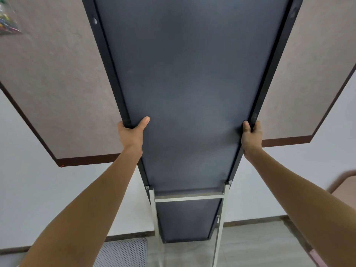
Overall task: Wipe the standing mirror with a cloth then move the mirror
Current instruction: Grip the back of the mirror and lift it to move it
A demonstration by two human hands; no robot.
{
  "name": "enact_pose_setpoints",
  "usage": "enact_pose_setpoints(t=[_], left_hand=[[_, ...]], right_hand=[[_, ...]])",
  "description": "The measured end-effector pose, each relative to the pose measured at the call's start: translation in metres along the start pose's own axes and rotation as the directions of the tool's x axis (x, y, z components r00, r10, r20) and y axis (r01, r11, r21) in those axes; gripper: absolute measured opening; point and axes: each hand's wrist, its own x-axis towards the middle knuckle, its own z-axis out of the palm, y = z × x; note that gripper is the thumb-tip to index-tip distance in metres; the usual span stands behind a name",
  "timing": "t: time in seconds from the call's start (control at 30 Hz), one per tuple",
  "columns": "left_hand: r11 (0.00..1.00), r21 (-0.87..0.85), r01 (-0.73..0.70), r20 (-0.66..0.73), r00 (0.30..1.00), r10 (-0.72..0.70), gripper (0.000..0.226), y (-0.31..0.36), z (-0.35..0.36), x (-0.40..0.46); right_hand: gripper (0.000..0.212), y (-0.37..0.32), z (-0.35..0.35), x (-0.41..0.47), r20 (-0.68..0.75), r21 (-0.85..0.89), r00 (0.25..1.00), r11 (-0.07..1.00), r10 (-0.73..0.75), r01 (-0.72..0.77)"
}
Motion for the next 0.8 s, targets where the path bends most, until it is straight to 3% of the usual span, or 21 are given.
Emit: enact_pose_setpoints(t=[0.23, 0.37, 0.53, 0.67, 0.8], left_hand=[[1.000, -0.016, -0.027, -0.007, 1.000, 0.027, 0.044, -0.007, -0.006, -0.012], [0.999, -0.009, -0.038, -0.051, 0.998, 0.038, 0.046, -0.004, -0.008, -0.015], [0.999, 0.023, -0.047, -0.001, 0.999, 0.047, 0.051, -0.005, -0.001, -0.025], [0.999, -0.021, -0.046, 0.017, 0.999, 0.047, 0.042, -0.007, -0.010, -0.027], [0.999, -0.013, -0.046, 0.062, 0.997, 0.047, 0.040, -0.006, -0.020, -0.035]], right_hand=[[0.027, 0.001, 0.003, 0.006, -0.032, 0.032, 0.999, 0.999, 0.001, 0.000], [0.030, -0.001, 0.007, 0.010, 0.041, 0.066, 0.999, 0.998, 0.017, -0.019], [0.027, 0.007, -0.008, 0.011, 0.042, 0.047, 0.999, 0.999, -0.007, 0.005], [0.009, 0.010, -0.014, -0.001, 0.040, 0.010, 0.998, 0.998, -0.057, 0.057], [0.022, 0.009, -0.019, -0.019, -0.002, -0.025, 0.995, 0.995, -0.099, 0.099]])
